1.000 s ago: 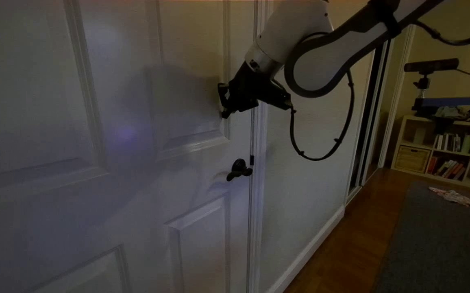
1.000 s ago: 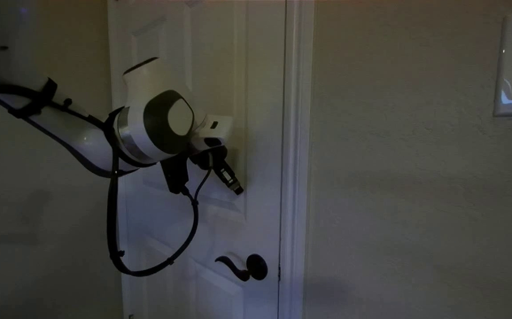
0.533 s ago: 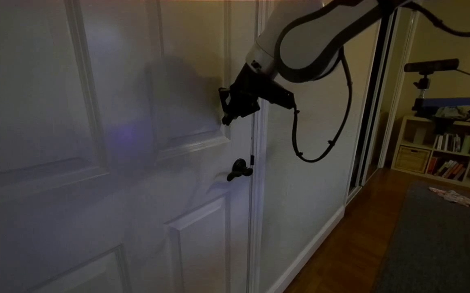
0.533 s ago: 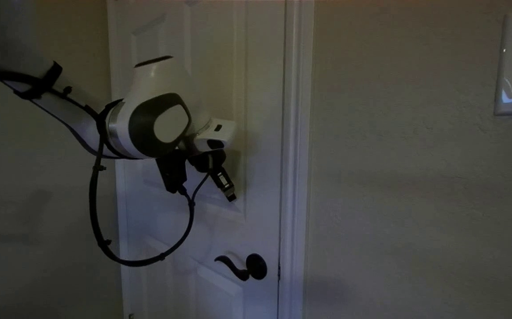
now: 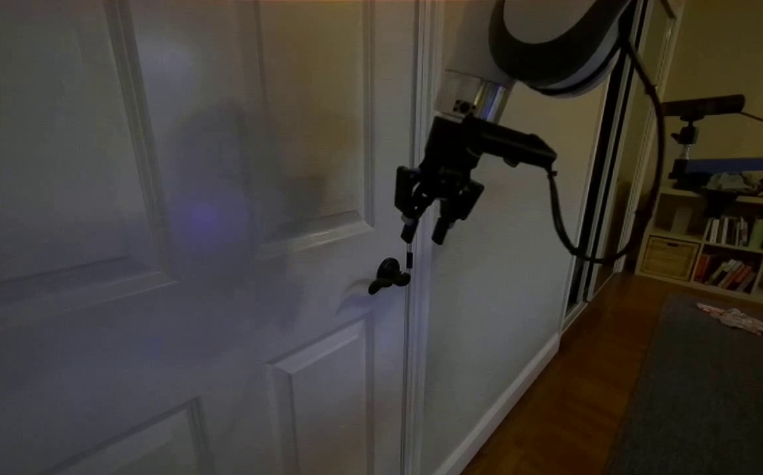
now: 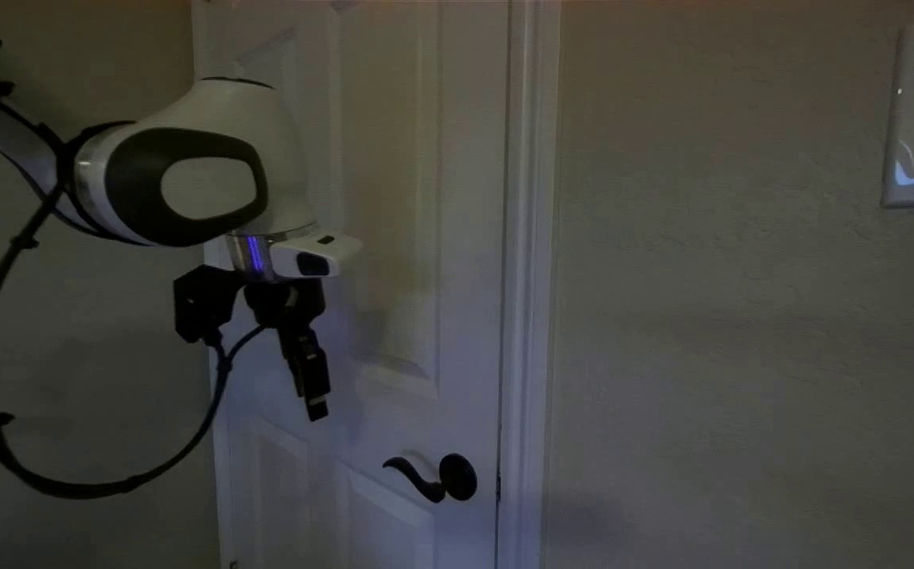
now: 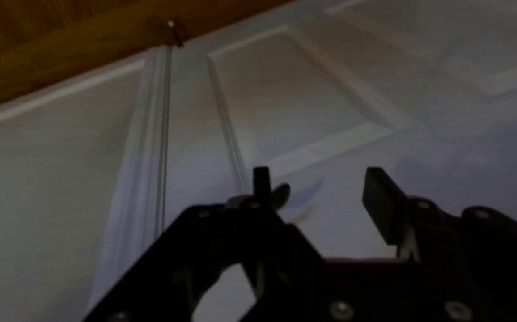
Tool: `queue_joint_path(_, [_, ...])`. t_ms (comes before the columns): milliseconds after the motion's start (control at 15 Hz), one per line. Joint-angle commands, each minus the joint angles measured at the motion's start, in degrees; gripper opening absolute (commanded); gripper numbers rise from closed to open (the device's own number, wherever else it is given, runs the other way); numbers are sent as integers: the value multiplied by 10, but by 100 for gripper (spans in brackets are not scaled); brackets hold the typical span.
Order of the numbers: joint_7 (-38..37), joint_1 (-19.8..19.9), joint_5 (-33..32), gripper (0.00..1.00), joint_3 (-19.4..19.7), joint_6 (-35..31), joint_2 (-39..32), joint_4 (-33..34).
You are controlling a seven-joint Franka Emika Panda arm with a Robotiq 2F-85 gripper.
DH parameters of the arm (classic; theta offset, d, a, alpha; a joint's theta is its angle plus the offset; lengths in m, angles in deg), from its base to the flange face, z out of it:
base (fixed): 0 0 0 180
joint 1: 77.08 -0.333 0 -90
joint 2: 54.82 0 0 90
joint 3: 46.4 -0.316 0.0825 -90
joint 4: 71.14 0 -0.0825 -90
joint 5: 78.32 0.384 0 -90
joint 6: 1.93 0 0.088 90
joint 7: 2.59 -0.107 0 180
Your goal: Close the door shut
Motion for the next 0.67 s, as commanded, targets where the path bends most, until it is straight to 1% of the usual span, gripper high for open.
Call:
queue_joint_path(0, [25,-14,9,89,16,104,101,-103])
queue_joint_path(67, [33,-13,14,95,13,130,118,-115])
queue_joint_path(200, [32,-13,16,100,12,156,146,-133])
queue_joint_path(333, [29,-13,25,100,10,167,170,-148])
queue_joint_path(400, [21,-16,7,100,13,154,121,-106])
queue_joint_path(600, [20,-16,11,100,11,158,146,-124])
